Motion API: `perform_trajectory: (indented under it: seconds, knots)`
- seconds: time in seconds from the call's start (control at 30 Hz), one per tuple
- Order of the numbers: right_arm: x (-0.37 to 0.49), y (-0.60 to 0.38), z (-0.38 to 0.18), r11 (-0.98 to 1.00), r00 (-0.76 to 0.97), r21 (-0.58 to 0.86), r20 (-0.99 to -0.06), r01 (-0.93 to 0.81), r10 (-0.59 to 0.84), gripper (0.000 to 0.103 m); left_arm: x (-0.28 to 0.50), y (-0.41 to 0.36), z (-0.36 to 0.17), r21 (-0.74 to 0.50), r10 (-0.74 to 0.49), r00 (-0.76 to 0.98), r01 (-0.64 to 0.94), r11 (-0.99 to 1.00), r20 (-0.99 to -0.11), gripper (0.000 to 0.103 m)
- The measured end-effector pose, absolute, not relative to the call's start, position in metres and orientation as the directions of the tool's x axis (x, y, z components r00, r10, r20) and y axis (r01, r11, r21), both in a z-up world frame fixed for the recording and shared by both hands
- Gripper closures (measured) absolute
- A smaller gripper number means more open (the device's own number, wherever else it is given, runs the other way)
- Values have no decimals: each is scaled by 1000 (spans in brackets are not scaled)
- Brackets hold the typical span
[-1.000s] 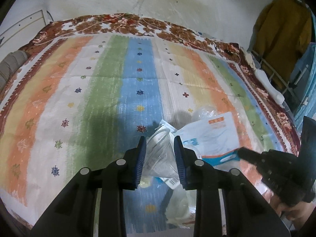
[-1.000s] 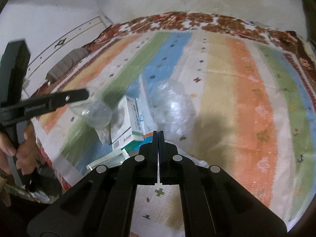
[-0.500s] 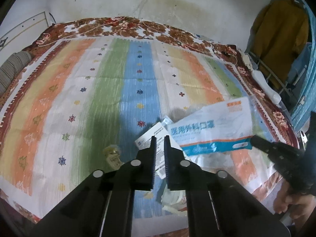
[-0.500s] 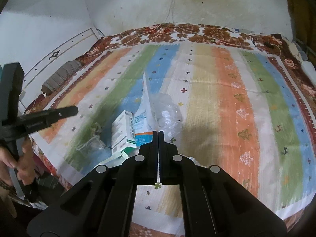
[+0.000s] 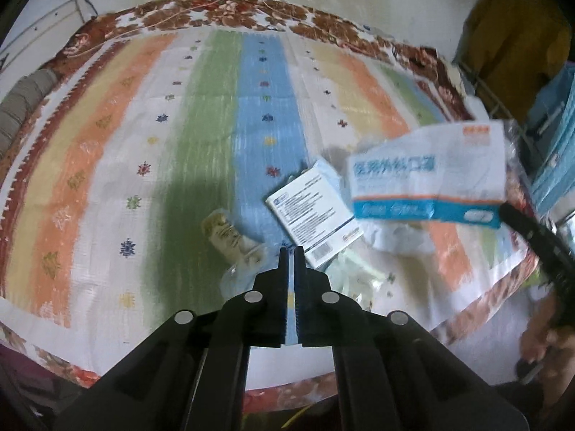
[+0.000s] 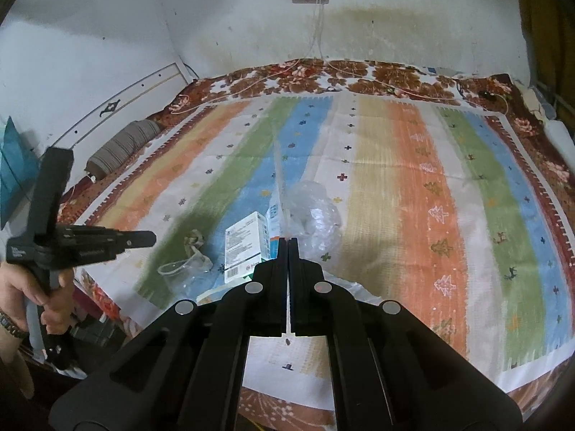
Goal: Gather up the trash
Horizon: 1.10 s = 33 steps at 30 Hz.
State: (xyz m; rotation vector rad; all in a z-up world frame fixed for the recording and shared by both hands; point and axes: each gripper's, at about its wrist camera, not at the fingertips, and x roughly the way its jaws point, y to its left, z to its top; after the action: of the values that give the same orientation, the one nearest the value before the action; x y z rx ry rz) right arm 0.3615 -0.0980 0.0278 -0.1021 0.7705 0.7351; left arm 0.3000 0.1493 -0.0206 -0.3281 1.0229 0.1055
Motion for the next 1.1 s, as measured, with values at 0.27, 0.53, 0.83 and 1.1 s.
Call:
perform_trajectory:
  seconds: [0.27, 0.53, 0.83, 1.1]
  knots:
    - [357, -106, 33, 748, 481, 194, -658, -635, 579, 103, 306, 152, -39, -179, -52, 461, -237, 955, -886, 78]
    - [354, -107, 31, 742, 462, 206, -669, -638, 583, 103, 311, 147, -56, -148, -54, 414, -198, 969, -909, 63]
    - [347, -111, 32, 757, 475, 196, -674, -624, 566, 103, 324, 143, -75, -89, -41, 396, -102, 991, -917, 62]
    - [326, -112, 38, 742, 478, 200, -652, -640, 588, 103, 320, 145, -88, -67, -24, 364, -106, 992, -931, 98]
